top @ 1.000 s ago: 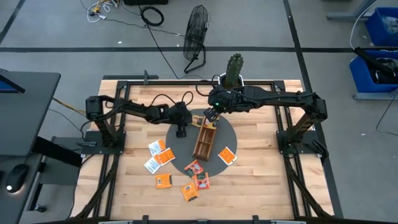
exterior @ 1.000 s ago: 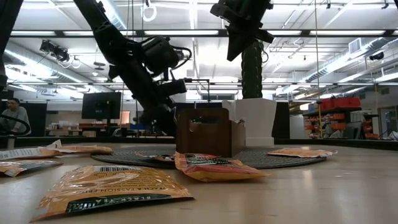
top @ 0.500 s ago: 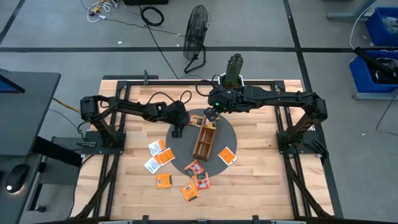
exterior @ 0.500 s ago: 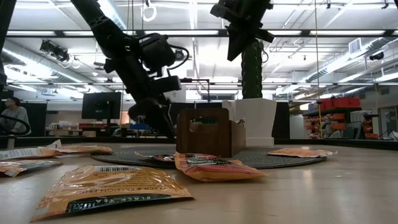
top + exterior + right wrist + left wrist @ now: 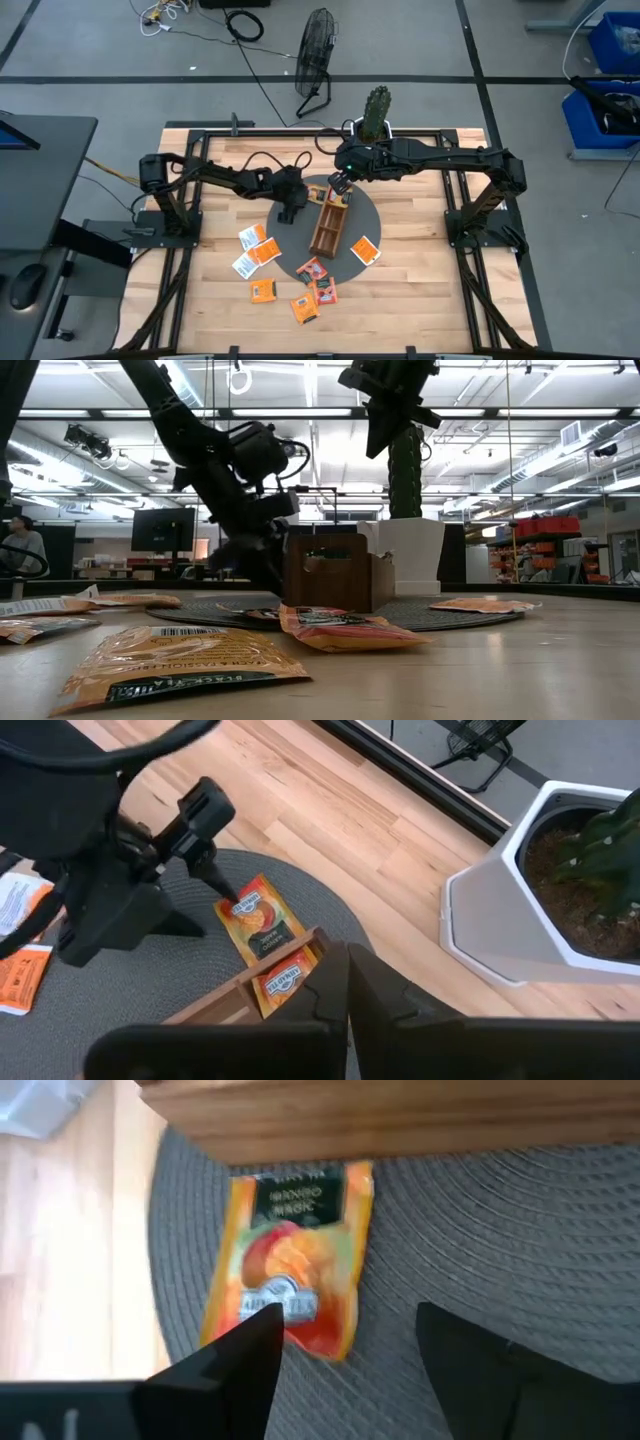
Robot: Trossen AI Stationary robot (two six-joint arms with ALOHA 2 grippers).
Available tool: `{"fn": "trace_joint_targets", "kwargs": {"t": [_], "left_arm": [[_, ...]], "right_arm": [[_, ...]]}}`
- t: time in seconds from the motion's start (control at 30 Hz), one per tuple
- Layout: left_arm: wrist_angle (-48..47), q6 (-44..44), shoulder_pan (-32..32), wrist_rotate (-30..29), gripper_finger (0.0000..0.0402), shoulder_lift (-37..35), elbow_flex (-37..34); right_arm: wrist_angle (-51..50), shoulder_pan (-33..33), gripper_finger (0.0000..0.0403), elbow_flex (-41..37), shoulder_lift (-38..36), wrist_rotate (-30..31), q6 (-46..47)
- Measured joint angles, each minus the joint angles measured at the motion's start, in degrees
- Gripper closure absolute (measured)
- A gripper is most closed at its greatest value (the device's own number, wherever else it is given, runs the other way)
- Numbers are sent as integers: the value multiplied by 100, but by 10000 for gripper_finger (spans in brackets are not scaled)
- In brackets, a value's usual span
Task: Pick & Place Tea
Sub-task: Put the orange tea bag into the top section of the wooden organizer
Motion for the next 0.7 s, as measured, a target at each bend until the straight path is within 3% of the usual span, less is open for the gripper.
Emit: {"fn": "trace_joint_targets", "kwargs": {"t": [0.4, 0.7], "left_arm": [[490, -35, 129, 6, 256, 341, 18], [339, -228, 146, -36, 390, 390, 113]], "right_arm": [[-10, 15, 394, 0, 0, -103, 73], [-14, 28, 394, 0, 0, -186, 161]]}}
